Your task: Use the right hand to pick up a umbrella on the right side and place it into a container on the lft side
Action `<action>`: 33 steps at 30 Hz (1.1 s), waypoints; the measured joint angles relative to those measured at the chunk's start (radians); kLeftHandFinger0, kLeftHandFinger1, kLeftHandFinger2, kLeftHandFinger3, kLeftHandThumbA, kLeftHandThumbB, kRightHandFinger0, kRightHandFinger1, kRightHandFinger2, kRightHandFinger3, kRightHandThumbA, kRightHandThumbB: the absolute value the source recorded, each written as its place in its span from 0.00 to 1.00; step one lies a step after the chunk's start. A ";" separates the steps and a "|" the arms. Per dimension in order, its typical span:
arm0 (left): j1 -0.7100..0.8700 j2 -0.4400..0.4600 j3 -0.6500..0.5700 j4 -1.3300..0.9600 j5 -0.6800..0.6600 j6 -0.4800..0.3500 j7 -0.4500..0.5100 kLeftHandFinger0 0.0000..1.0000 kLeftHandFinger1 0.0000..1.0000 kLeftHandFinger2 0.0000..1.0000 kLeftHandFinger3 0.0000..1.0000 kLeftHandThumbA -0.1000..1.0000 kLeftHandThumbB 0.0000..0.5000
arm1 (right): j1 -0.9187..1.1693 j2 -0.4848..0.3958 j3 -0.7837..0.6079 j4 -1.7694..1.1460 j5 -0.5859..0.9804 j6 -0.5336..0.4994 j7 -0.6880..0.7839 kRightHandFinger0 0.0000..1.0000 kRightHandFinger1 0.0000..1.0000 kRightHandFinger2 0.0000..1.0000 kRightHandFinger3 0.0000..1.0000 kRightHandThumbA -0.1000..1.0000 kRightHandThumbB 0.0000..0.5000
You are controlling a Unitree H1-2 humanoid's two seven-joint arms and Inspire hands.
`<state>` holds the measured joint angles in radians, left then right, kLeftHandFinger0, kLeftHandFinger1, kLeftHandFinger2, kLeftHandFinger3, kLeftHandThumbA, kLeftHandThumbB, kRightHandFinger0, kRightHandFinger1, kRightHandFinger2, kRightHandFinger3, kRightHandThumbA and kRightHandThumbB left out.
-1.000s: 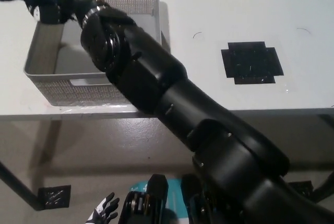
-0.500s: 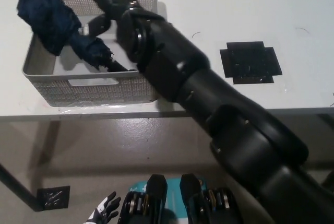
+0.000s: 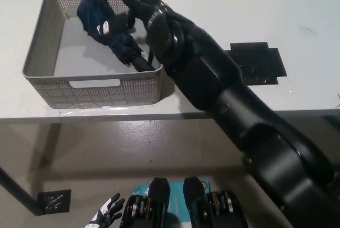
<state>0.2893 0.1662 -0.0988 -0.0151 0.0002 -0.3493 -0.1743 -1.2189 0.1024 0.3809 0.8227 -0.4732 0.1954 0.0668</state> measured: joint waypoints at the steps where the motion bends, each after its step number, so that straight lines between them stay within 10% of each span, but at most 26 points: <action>1: 0.000 0.000 0.001 0.001 0.000 0.000 0.000 1.00 1.00 1.00 1.00 1.00 0.00 | 0.037 -0.004 -0.010 -0.044 0.003 0.001 0.001 1.00 1.00 1.00 1.00 1.00 0.75; 12: -0.001 0.000 0.005 0.017 0.000 0.007 0.000 1.00 1.00 1.00 1.00 1.00 0.00 | 0.448 -0.075 -0.066 -0.410 0.028 0.007 0.009 1.00 1.00 1.00 1.00 1.00 0.50; 17: -0.002 0.000 0.005 0.023 0.000 0.008 0.000 1.00 1.00 1.00 1.00 1.00 0.00 | 0.707 -0.120 -0.104 -0.582 0.043 0.006 0.009 1.00 1.00 1.00 1.00 1.00 0.63; 33: 0.000 0.000 0.008 0.031 0.000 0.009 0.000 1.00 1.00 1.00 1.00 1.00 0.00 | 1.436 -0.186 -0.223 -1.112 0.187 -0.140 -0.017 1.00 1.00 1.00 1.00 1.00 0.53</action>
<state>0.2896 0.1666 -0.0906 0.0162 0.0002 -0.3405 -0.1744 0.2175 -0.0836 0.1581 -0.2895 -0.2860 0.0558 0.0498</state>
